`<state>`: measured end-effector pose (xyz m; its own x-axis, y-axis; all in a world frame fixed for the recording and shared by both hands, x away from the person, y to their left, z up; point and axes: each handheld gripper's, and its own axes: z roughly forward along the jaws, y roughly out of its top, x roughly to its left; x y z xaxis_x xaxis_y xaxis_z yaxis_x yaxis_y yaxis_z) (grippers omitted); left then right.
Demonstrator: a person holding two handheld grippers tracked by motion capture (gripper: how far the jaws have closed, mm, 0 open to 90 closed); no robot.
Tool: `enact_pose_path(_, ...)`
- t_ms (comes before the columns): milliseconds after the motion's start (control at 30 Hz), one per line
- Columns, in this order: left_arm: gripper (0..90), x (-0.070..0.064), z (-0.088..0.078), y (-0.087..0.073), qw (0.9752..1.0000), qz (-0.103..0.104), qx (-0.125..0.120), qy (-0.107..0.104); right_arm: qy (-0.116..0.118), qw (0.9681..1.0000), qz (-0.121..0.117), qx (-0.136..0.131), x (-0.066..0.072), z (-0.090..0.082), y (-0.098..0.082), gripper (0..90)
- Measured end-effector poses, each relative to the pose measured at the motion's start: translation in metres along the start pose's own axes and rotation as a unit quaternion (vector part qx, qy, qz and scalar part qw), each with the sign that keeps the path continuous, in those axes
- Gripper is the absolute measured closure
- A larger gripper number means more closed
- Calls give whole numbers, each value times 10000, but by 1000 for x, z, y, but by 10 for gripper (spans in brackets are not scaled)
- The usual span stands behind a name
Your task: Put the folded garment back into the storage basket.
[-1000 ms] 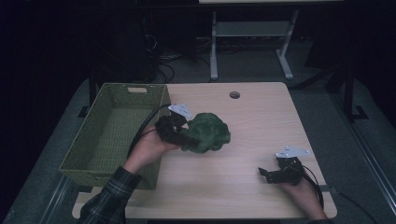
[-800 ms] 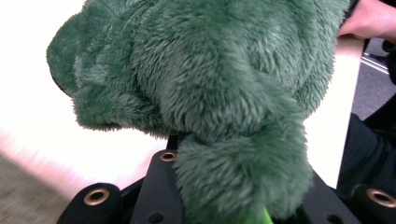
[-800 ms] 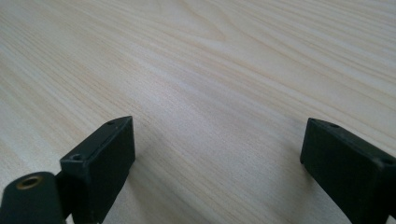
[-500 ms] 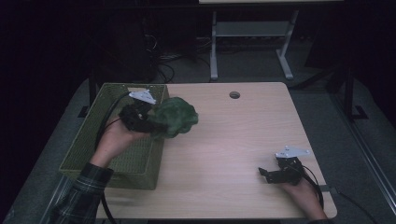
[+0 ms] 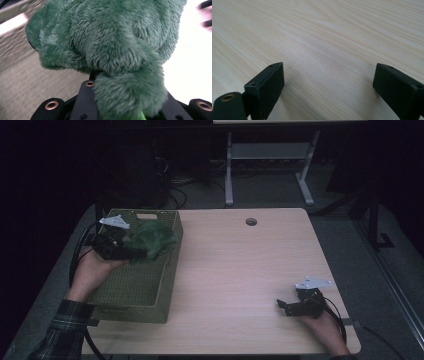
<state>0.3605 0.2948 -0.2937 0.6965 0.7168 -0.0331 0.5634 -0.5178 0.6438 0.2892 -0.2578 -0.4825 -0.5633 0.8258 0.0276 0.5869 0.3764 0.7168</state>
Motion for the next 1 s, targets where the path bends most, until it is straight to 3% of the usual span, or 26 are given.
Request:
enact_pose_path(267, 743, 21, 25, -29, 9989, -253, 287, 284, -10, 10000, 8, 3, 0, 0, 0, 99)
enact_pose_path(500, 742, 33, 57, -52, 9971, -509, 477, 303, -11, 10000, 9, 4, 0, 0, 0, 99)
enact_pose_path(667, 740, 39, 75, -66, 9944, -643, 787, 295, -10, 10000, 9, 5, 0, 0, 0, 99)
enact_pose_path(1000, 722, 39, 81, -70, 9920, -618, 1042, 346, -10, 10000, 10, 5, 0, 0, 0, 99)
